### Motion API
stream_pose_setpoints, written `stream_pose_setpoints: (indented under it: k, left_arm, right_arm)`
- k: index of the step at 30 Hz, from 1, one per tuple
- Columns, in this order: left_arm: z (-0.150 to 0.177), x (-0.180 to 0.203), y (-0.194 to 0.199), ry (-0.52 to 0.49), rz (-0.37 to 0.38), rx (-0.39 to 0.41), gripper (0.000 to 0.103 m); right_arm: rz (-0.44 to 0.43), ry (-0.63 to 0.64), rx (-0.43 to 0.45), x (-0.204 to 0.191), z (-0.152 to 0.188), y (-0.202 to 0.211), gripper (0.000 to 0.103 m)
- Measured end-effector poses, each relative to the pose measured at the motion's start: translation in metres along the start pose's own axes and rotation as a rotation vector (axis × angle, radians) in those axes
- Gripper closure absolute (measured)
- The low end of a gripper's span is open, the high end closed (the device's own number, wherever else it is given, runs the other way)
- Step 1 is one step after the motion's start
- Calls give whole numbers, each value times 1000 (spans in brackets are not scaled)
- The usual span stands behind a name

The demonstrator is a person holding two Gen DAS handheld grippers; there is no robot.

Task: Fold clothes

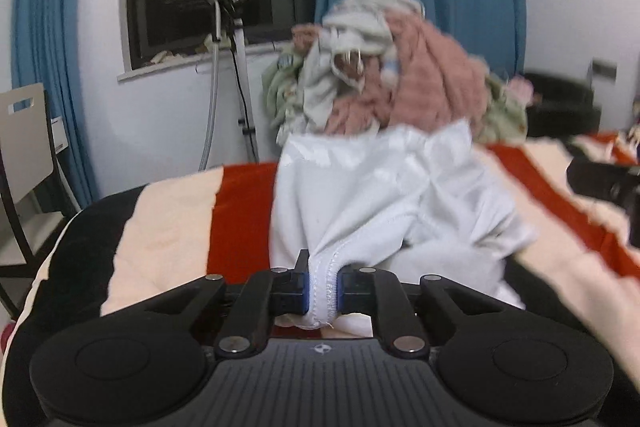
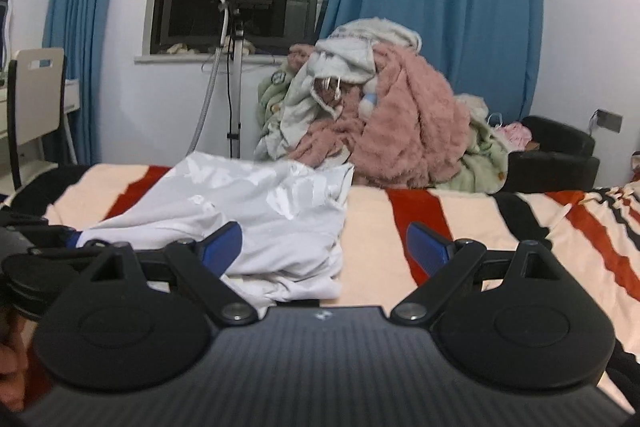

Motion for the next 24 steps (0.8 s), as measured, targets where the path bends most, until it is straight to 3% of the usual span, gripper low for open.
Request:
stream_pose_setpoints:
  k: [7, 12, 15, 19, 24]
  left_arm:
    - [-16, 24, 85, -3, 32, 105, 93]
    - [-22, 45, 162, -9, 44, 129, 93]
    - [-21, 56, 211, 37, 70, 155, 93]
    - [-5, 68, 270, 114, 111, 194, 93]
    - [17, 73, 304, 182, 138, 193, 92]
  right_arm:
    - [-29, -56, 41, 28, -9, 97, 12]
    - [-124, -31, 60, 40, -10, 165, 12]
    - [-166, -34, 71, 44, 9, 186, 12]
    - [-270, -91, 20, 33, 44, 189, 12]
    - [-393, -55, -21, -6, 73, 196, 12]
Point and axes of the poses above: each gripper's, at about its wrist camera, not at the fingertips, and y roughly against the way its jaws point, x to its right, z to its underside, the point moved 10 cm from there along -y, roughly the way its jaws point, and after that the axes turned 7 degrees about z, right-handed, at the moved point
